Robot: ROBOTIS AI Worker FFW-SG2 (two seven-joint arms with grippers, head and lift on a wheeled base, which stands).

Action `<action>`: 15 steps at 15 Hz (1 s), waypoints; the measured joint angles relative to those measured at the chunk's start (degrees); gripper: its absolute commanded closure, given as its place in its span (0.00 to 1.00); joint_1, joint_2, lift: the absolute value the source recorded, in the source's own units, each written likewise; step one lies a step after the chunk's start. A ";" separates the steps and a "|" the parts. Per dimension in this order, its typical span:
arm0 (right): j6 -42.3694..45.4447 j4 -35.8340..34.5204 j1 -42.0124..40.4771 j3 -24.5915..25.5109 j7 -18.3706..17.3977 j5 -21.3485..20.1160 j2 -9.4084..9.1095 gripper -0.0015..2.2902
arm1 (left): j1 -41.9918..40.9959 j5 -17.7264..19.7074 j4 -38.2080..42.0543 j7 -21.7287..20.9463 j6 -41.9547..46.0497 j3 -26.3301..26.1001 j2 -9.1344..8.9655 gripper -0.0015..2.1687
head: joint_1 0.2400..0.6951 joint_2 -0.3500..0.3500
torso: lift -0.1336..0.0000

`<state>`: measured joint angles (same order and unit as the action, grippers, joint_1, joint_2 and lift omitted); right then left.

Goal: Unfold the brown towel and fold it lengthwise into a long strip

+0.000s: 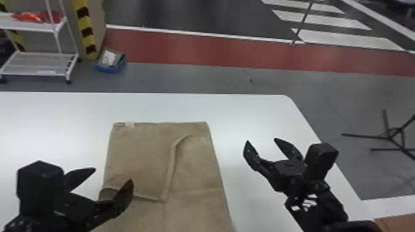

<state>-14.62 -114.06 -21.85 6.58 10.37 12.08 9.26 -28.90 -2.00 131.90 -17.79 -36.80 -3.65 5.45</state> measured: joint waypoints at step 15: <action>6.94 11.25 2.46 -21.39 17.79 -15.57 1.11 0.18 | 4.76 6.45 -14.55 17.91 33.76 6.03 -0.67 0.07 | 1.00 0.90 | 0.15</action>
<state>-7.68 -102.80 -19.39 -14.81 28.16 -3.49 10.37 -24.14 4.45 117.35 0.12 -3.05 2.38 4.78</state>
